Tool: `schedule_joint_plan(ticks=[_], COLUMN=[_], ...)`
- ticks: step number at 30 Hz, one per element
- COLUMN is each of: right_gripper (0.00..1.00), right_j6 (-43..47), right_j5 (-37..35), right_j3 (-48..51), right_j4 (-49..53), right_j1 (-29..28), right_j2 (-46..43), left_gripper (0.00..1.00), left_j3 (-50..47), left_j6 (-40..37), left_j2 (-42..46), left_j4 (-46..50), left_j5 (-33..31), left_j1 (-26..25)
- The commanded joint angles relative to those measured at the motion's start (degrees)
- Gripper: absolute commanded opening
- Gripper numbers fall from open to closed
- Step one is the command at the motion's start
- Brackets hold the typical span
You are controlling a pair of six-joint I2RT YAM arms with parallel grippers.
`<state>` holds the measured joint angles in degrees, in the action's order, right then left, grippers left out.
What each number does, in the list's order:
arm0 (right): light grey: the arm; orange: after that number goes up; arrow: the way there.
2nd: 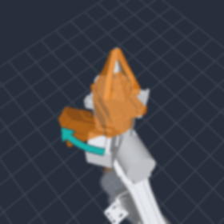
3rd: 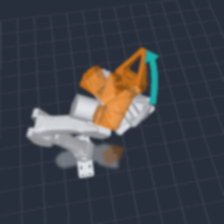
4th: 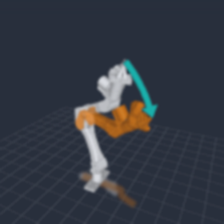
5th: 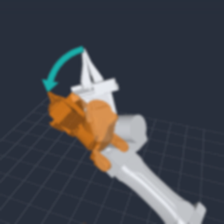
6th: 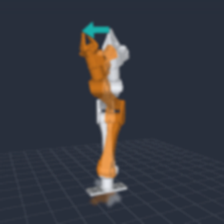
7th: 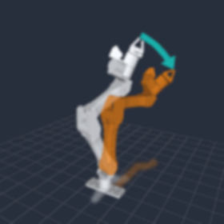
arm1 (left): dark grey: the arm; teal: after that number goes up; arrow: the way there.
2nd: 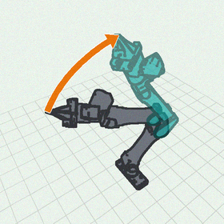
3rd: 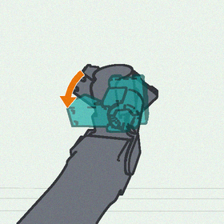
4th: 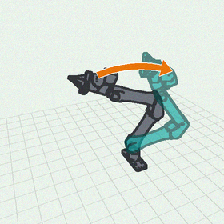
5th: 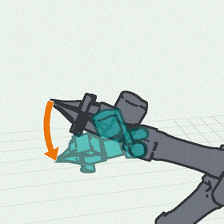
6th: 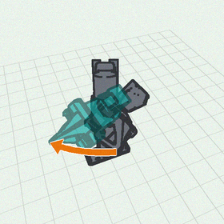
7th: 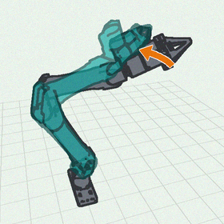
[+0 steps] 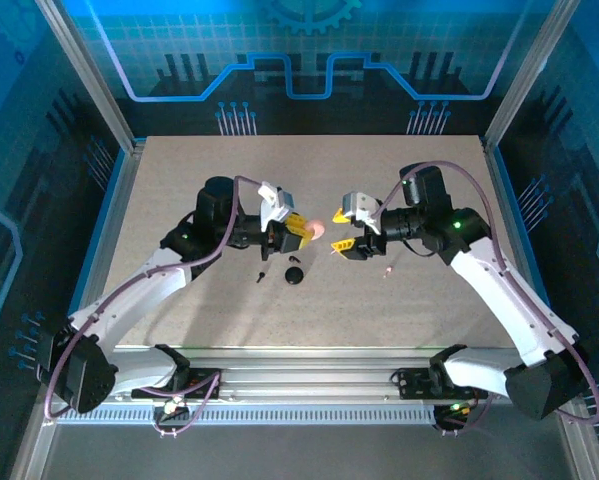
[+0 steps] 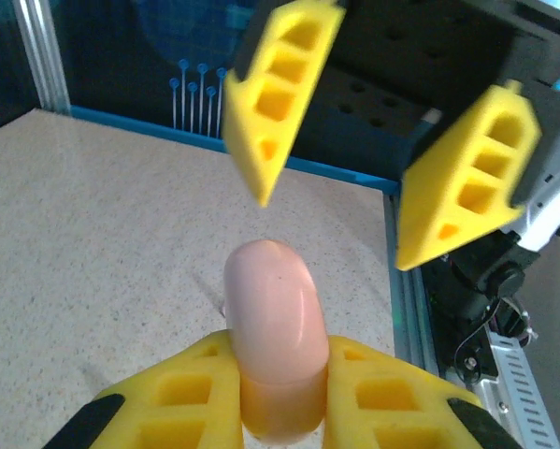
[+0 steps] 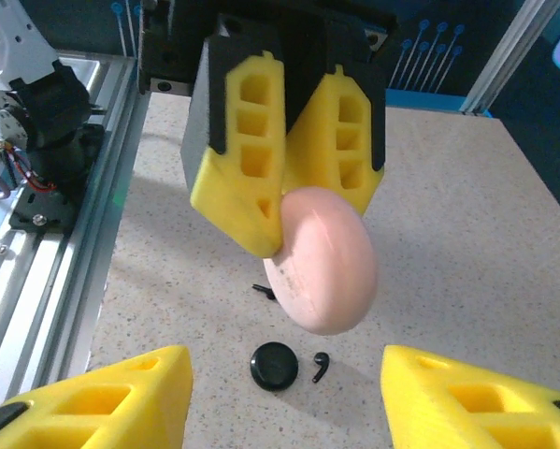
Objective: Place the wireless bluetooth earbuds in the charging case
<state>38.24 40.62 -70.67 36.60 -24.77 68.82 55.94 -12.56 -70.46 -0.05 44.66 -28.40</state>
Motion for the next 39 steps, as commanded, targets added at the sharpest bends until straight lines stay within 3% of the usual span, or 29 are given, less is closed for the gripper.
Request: schedule_joint_plan(ticks=[1,7,23,29,35,37,39], right_gripper=[0.55,0.54,0.46,0.37,0.22,0.17,0.15], right_j6=[3.4,6.6,8.7,8.8,9.3,9.4,9.4], right_j5=[3.6,3.5,4.6,4.7,4.3,4.0,3.4], right_j3=[-3.5,-8.2,-12.0,-12.6,-12.7,-12.5,-12.3], right_j4=[4.0,8.7,11.9,12.6,12.6,12.3,11.9], right_j1=[0.1,-2.0,-5.8,-6.0,-6.1,-6.1,-5.9], right_j2=[1.8,5.9,10.5,11.3,11.1,10.7,10.3], left_gripper=[0.09,0.10,0.10,0.09,0.10,0.13,0.24], left_j3=[-1.7,0.5,0.5,0.5,0.6,0.5,0.2], left_j6=[-7.1,-12.2,-12.4,-12.2,-12.4,-12.6,-12.8], left_j2=[2.7,2.4,2.6,2.7,2.7,2.7,2.9], left_j4=[-2.0,4.9,4.0,3.5,3.7,3.7,3.6], left_j5=[4.5,4.8,5.0,5.3,5.1,4.9,4.4], left_j1=[-0.4,-0.5,-0.6,-0.6,-0.7,-0.7,-0.8])
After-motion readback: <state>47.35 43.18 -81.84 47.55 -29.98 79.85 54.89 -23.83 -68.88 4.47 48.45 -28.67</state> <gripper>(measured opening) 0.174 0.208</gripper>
